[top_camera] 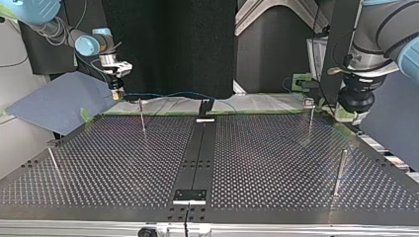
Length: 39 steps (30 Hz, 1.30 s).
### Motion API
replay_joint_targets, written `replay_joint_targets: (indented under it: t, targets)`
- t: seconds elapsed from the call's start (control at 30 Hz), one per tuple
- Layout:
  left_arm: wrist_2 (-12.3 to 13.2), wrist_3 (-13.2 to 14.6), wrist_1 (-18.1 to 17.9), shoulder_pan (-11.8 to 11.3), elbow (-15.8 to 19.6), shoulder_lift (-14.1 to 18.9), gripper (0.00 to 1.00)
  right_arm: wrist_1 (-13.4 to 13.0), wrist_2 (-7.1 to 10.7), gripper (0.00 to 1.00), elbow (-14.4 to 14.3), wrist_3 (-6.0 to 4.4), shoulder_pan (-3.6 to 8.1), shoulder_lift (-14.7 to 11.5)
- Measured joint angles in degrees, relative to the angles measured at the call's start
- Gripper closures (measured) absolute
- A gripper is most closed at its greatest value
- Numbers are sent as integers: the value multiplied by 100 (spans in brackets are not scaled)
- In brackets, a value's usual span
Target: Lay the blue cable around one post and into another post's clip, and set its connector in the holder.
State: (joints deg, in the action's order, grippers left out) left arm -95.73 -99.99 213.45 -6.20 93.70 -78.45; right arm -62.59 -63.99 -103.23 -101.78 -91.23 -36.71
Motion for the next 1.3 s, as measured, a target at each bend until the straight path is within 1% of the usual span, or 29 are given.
replay_joint_targets:
  t: [0.2, 0.47, 0.53, 0.77, 1.3]
  targets:
    - [-258, -1, -149, -16, -1, 2, 0, 0, 0, 100, 0, 6, -2, 0]
    - [-255, -111, -513, 0, -1, 2, 0, 0, 0, 100, 0, 4, -2, 0]
    - [-280, -119, -549, 1, 1, 2, 0, 0, 0, 100, 0, 2, -1, 0]
    - [-369, -126, -576, 2, 1, 2, 0, 0, 2, 100, 0, 0, -1, 0]
    - [-371, -133, -566, 6, 4, 17, 0, 26, 8, 100, 0, 9, -4, 0]
